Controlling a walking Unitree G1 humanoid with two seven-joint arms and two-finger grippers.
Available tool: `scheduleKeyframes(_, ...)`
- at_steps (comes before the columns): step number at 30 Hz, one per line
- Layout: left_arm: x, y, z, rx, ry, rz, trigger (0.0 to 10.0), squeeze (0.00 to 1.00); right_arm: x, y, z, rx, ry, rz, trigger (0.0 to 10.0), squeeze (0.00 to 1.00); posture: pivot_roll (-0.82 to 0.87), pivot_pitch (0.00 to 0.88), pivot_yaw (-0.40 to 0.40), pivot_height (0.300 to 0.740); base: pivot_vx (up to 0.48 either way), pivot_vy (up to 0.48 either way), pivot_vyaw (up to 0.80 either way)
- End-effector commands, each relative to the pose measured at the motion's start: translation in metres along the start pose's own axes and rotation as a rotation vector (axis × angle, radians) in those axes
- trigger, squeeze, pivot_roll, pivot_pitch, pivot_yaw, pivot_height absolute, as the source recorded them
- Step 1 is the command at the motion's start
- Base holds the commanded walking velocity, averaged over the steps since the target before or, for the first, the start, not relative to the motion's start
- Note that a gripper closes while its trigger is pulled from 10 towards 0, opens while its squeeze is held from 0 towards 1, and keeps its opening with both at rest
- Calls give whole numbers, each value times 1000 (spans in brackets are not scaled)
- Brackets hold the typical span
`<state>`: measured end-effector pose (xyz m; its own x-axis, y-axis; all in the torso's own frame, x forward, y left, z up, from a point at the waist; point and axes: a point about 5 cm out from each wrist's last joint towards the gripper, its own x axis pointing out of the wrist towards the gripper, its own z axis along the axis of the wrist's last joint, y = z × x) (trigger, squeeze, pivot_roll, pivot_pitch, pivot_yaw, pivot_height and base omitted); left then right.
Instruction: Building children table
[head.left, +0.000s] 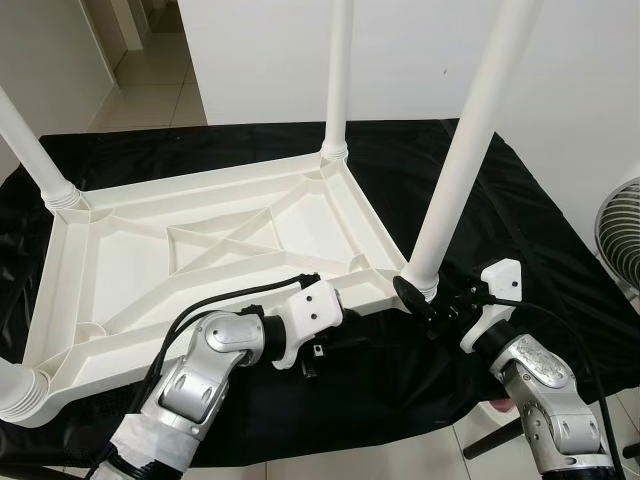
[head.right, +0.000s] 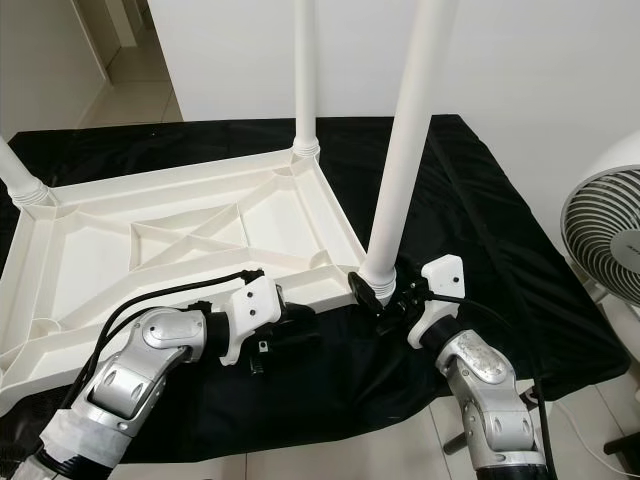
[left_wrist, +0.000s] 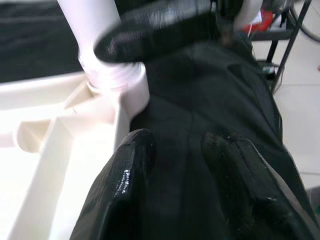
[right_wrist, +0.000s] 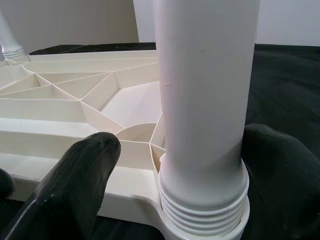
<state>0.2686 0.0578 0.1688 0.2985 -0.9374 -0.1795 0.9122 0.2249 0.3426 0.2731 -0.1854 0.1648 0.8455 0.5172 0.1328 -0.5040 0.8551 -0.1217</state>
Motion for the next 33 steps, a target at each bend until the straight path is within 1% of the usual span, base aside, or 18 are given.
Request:
scheduleKeyframes(1,-2,4,2,-24,-37,103,10000,0,3,-2,-1,-8,1,-12,10000,0,-24,105,18,740,0,0,0)
scheduleKeyframes(2,-2,4,2,-24,-37,103,10000,0,3,-2,-1,-8,1,-12,10000,0,-24,105,18,740,0,0,0)
scheduleKeyframes(3,-2,6,4,-48,-59,151,10000,0,5,-4,-1,-14,2,-25,10000,0,-23,103,13,740,0,0,0)
scheduleKeyframes(6,-2,7,4,-56,-62,162,10000,0,6,-5,-1,-16,3,-32,10000,0,-23,103,13,740,0,0,0)
scheduleKeyframes(7,-3,9,4,-80,-68,189,10000,0,7,-7,-1,-17,2,-47,10000,0,-21,102,8,740,0,0,0)
scheduleKeyframes(8,-3,9,4,-80,-68,189,10000,0,7,-7,-1,-17,2,-47,10000,0,-21,102,8,740,0,0,0)
scheduleKeyframes(10,-4,17,6,-103,-85,266,10000,0,12,-12,0,12,3,-61,10000,0,-23,105,3,740,0,0,0)
scheduleKeyframes(11,-4,17,6,-103,-85,266,10000,0,12,-12,0,12,3,-61,10000,0,-23,105,3,740,0,0,0)
scheduleKeyframes(14,-6,26,4,-136,-69,387,10000,0,19,-15,3,-20,-1,-28,10000,0,-26,104,3,740,0,0,0)
scheduleKeyframes(15,-6,26,4,-136,-69,387,10000,0,19,-15,3,-20,-1,-28,10000,0,-26,104,3,740,0,0,0)
scheduleKeyframes(16,-5,30,0,-181,-47,487,10000,0,22,-16,3,-37,0,-6,10000,0,-23,97,-1,740,0,0,0)
scheduleKeyframes(19,-5,31,-2,-200,-44,512,10000,0,23,-17,2,-40,0,1,10000,0,-23,97,-1,740,0,0,0)
scheduleKeyframes(23,-2,25,1,-224,-80,543,10000,0,27,-18,0,-62,12,35,10000,0,-16,88,-8,740,0,0,0)
scheduleKeyframes(24,0,23,0,-211,-63,548,10000,0,28,-18,-1,-68,20,47,10000,0,-6,79,-19,740,0,0,0)
scheduleKeyframes(26,0,23,0,-211,-63,548,10000,0,28,-18,-1,-68,20,47,10000,0,-6,79,-19,740,0,0,0)
scheduleKeyframes(28,2,20,-4,-201,-61,551,10000,0,31,-19,-4,-73,33,77,10000,0,-1,72,-27,740,0,0,0)
scheduleKeyframes(33,4,19,-5,-217,-79,548,10000,0,33,-20,-5,-71,39,95,10000,0,2,64,-33,740,0,0,0)
